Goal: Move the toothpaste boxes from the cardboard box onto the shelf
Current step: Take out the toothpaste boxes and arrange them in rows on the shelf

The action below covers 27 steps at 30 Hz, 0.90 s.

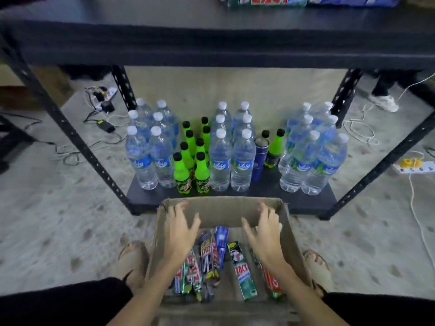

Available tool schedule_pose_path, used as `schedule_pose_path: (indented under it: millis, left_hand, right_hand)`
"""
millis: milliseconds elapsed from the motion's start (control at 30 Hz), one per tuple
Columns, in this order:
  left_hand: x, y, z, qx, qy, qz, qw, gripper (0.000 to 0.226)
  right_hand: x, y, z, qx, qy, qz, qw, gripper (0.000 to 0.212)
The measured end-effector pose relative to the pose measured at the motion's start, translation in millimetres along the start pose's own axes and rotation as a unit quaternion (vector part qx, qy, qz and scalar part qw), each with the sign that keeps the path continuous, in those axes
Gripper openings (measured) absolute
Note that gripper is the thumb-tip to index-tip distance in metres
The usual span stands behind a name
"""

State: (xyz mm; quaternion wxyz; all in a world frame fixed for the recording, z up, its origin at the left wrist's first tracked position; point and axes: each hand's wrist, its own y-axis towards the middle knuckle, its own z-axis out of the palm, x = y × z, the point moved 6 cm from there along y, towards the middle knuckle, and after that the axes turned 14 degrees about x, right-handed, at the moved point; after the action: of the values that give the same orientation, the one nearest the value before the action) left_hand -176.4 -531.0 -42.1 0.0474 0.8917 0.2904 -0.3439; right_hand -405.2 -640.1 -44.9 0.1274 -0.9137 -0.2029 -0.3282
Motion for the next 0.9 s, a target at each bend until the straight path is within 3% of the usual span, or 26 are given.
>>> schedule_pose_path:
  millis: [133,233,400,700,900]
  left_hand:
    - [68.9,-9.8,43.1,0.069,0.001,-0.094,0.993,0.039]
    - [96.3,-18.2,72.3,0.112,0.008,-0.159,0.981,0.044]
    - [126.3,-30.5,108.6,0.153,0.026,-0.234,0.96,0.066]
    - [125.2,-39.0,129.1,0.129,0.073,-0.206,0.967,0.057]
    - [119.5,-41.6,131.1,0.134,0.061,-0.184,0.972,0.058]
  right_hand:
    - [-29.4,-16.9,69.0,0.081,-0.037,0.033,0.996,0.064]
    - [-36.6,-26.0,116.4,0.171,-0.006,0.083,0.982,0.077]
    - [-47.8,-35.9,178.8,0.253,-0.002,0.141,0.957,0.092]
    - [-54.6,-25.8,217.5,0.279,0.019,0.146,0.949,0.095]
    - [-63.9,-22.4,213.6,0.28,0.082,0.125,0.948,0.078]
